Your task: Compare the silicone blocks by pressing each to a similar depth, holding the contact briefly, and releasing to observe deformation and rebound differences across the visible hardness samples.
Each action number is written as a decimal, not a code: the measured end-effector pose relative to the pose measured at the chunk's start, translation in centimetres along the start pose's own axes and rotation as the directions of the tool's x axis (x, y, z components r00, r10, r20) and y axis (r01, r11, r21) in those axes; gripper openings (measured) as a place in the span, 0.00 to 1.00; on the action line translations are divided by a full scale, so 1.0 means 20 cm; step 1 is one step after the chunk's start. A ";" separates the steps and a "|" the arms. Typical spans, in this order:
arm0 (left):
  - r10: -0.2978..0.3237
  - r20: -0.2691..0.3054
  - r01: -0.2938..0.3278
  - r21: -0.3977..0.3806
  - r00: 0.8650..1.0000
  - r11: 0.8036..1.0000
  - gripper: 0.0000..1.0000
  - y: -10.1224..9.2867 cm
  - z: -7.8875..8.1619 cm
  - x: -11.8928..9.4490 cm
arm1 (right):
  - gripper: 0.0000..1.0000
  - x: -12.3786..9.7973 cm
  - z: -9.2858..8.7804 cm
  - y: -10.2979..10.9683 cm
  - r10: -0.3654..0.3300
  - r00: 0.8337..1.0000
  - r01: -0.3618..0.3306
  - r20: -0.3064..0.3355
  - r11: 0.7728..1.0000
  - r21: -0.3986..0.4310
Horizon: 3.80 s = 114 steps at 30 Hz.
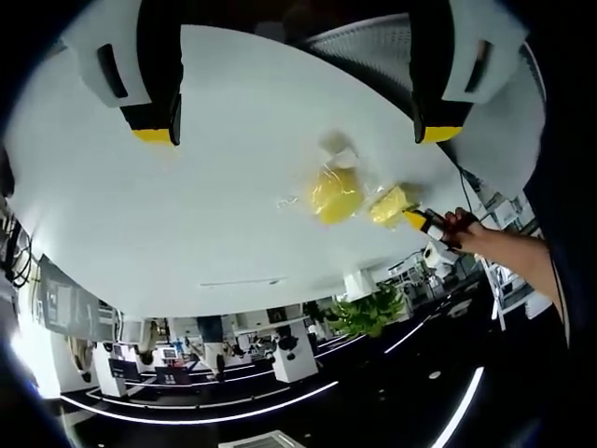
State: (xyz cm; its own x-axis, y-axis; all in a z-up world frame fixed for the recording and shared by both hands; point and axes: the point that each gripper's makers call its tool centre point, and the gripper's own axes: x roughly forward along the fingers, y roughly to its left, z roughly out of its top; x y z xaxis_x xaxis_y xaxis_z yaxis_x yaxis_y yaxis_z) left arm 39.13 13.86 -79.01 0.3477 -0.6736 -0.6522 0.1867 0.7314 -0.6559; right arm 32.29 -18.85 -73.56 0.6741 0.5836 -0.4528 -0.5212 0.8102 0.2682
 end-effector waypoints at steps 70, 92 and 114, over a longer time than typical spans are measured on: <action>-0.344 0.460 0.099 0.477 0.819 0.873 0.00 -0.93 0.48 -0.56 | 0.96 0.00 0.85 0.28 0.259 0.953 -0.225 0.157 0.952 -0.207; -0.476 0.414 0.079 0.685 0.776 0.725 0.00 -1.40 0.47 -0.70 | 0.85 0.03 1.42 0.83 0.556 0.817 -0.482 0.155 0.805 -0.347; -0.508 0.391 0.083 0.725 0.767 0.684 0.00 -1.52 0.36 -0.71 | 0.31 0.16 1.37 1.10 0.709 0.702 -0.686 0.066 0.698 -0.204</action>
State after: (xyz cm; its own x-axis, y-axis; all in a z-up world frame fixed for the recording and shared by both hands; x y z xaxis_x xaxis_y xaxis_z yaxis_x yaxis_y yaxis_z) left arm 35.18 2.07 -47.03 0.5313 -0.8470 -0.0183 0.8227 0.5210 -0.2273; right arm 37.34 2.34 -45.71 0.1379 0.9879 -0.0713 -0.9332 0.1537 0.3248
